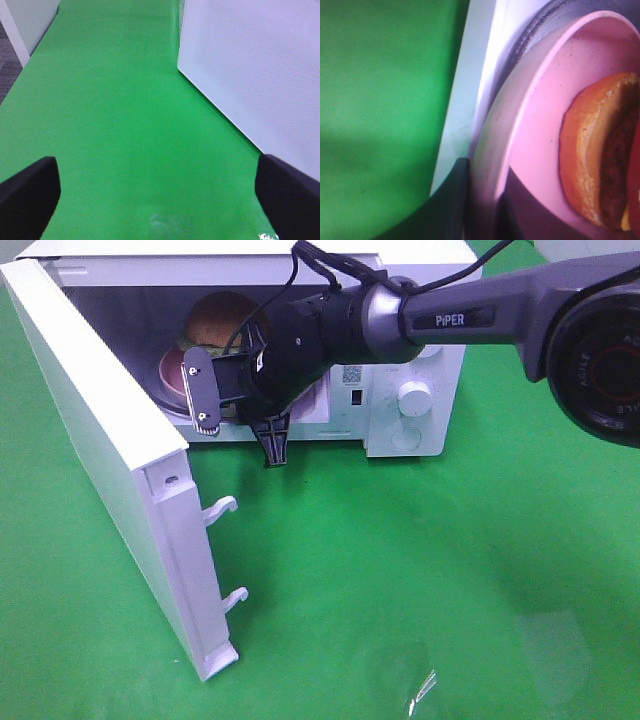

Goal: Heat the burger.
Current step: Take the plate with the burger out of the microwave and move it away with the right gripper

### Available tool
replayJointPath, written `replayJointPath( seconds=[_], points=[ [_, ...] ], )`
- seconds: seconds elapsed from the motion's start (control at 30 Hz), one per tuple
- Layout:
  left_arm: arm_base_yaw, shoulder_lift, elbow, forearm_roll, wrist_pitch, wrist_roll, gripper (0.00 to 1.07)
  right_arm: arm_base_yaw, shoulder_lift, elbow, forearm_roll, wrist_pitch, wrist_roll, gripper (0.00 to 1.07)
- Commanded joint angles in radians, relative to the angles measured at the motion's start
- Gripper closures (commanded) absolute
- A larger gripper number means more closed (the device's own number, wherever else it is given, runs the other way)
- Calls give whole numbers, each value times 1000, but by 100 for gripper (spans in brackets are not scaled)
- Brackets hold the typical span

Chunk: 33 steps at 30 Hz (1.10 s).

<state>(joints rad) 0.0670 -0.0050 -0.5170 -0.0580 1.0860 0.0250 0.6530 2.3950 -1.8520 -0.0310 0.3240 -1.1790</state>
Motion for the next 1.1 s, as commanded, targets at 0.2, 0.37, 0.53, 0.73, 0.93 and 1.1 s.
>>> replayJointPath(
  seconds=[0.2,0.37,0.53,0.73,0.93,1.1],
  points=[
    [-5,-16,0,-4,-15,-1,8,2,-53,0,20,105,-63,107],
    [-5,-16,0,-4,-15,-1,8,11,-102,36,-21,97,-88,107],
    [-5,-16,0,-4,-15,-1,8,11,-163,130,-65,45,-88,107],
    [-5,-16,0,-4,-15,-1,8,11,-222,239,-83,-60,-87,107],
    [-5,-16,0,-4,-15,-1,8,11,-262,308,-95,-101,-87,107],
    [-5,-16,0,-4,-15,-1,8,12,-295,368,-110,-122,-87,107]
  ],
)
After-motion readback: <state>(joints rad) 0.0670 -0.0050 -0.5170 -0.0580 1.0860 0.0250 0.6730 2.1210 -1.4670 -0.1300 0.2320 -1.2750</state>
